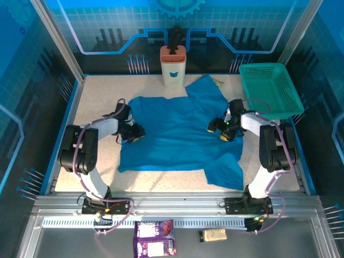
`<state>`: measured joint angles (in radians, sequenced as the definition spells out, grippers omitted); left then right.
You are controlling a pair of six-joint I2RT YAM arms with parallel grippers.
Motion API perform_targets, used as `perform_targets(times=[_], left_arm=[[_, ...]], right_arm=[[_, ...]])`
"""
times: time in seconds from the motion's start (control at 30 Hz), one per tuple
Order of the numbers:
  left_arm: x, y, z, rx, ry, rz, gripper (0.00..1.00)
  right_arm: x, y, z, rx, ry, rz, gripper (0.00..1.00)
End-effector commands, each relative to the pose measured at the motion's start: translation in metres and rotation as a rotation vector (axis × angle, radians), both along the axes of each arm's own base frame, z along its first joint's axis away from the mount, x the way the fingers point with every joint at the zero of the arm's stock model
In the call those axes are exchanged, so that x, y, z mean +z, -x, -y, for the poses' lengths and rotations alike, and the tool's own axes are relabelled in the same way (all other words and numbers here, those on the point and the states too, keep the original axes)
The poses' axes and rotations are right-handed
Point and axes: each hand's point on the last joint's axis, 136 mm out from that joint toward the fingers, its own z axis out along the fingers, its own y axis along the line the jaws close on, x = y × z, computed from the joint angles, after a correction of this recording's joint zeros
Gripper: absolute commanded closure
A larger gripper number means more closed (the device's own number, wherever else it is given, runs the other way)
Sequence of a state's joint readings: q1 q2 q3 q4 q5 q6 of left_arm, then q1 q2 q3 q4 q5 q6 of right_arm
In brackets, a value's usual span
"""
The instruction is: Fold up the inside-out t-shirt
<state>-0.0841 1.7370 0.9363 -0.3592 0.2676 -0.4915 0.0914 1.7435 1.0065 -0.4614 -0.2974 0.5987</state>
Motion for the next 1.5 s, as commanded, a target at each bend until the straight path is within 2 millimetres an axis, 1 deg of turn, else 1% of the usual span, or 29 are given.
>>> perform_targets(times=[0.0,0.07,0.13,0.17,0.27,0.33,0.4,0.47,0.53,0.57,0.6,0.73,0.83,0.93,0.97,1.03,1.07,1.1,1.13,1.2,1.3,1.4,1.47], left_arm=[[-0.018,0.014,-0.031,0.124,-0.009,-0.071,0.61],[-0.017,0.012,-0.037,0.130,-0.003,-0.074,0.61],[-0.012,0.007,-0.041,0.133,-0.002,-0.069,0.61],[-0.008,0.004,-0.040,0.132,0.003,-0.059,0.60],[0.007,-0.002,-0.037,0.129,0.029,-0.023,0.57],[0.020,-0.008,-0.033,0.127,0.054,0.012,0.55],[0.036,-0.020,-0.027,0.116,0.095,0.066,0.53],[0.052,-0.035,-0.023,0.103,0.121,0.119,0.53],[0.064,-0.053,-0.023,0.098,0.124,0.159,0.54],[0.068,-0.062,-0.023,0.094,0.127,0.172,0.54],[0.074,-0.074,-0.022,0.088,0.133,0.199,0.55],[0.095,-0.126,-0.020,0.085,0.161,0.282,0.67],[0.100,-0.164,-0.019,0.090,0.183,0.322,0.71],[0.092,-0.195,-0.021,0.108,0.180,0.327,0.74],[0.083,-0.201,-0.022,0.114,0.179,0.309,0.74],[0.064,-0.214,-0.023,0.121,0.172,0.269,0.75],[0.059,-0.218,-0.024,0.126,0.164,0.255,0.75],[0.048,-0.223,-0.026,0.131,0.154,0.238,0.75],[0.037,-0.226,-0.030,0.141,0.140,0.219,0.76],[0.022,-0.233,-0.038,0.164,0.108,0.193,0.76],[0.001,-0.239,-0.059,0.215,0.037,0.148,0.77],[-0.010,-0.245,-0.073,0.268,0.017,0.121,0.77],[-0.016,-0.248,-0.075,0.283,0.014,0.099,0.77]], right_arm=[[-0.012,0.030,0.008,-0.048,0.033,-0.098,0.21],[-0.005,0.025,-0.001,-0.022,-0.015,-0.072,0.22],[0.007,0.015,-0.012,0.023,-0.050,-0.036,0.23],[0.012,0.011,-0.013,0.039,-0.048,-0.019,0.23],[0.031,-0.009,-0.019,0.090,-0.051,0.055,0.23],[0.043,-0.026,-0.025,0.117,-0.075,0.107,0.23],[0.055,-0.044,-0.032,0.149,-0.103,0.151,0.23],[0.062,-0.065,-0.034,0.159,-0.112,0.183,0.23],[0.066,-0.088,-0.035,0.159,-0.122,0.211,0.23],[0.067,-0.098,-0.034,0.153,-0.126,0.219,0.23],[0.065,-0.109,-0.033,0.146,-0.135,0.223,0.23],[0.061,-0.148,-0.037,0.140,-0.201,0.255,0.23],[0.054,-0.174,-0.035,0.128,-0.216,0.268,0.23],[0.039,-0.193,-0.027,0.087,-0.230,0.250,0.23],[0.033,-0.199,-0.022,0.065,-0.223,0.238,0.23],[0.012,-0.209,-0.008,0.017,-0.197,0.192,0.23],[0.005,-0.213,-0.003,-0.004,-0.190,0.174,0.23],[-0.001,-0.218,0.002,-0.021,-0.189,0.163,0.24],[-0.007,-0.223,0.005,-0.034,-0.194,0.155,0.24],[-0.012,-0.231,0.009,-0.059,-0.206,0.145,0.25],[-0.021,-0.241,0.015,-0.080,-0.205,0.144,0.25],[-0.035,-0.251,0.020,-0.100,-0.215,0.139,0.25],[-0.042,-0.256,0.019,-0.104,-0.246,0.137,0.25]])
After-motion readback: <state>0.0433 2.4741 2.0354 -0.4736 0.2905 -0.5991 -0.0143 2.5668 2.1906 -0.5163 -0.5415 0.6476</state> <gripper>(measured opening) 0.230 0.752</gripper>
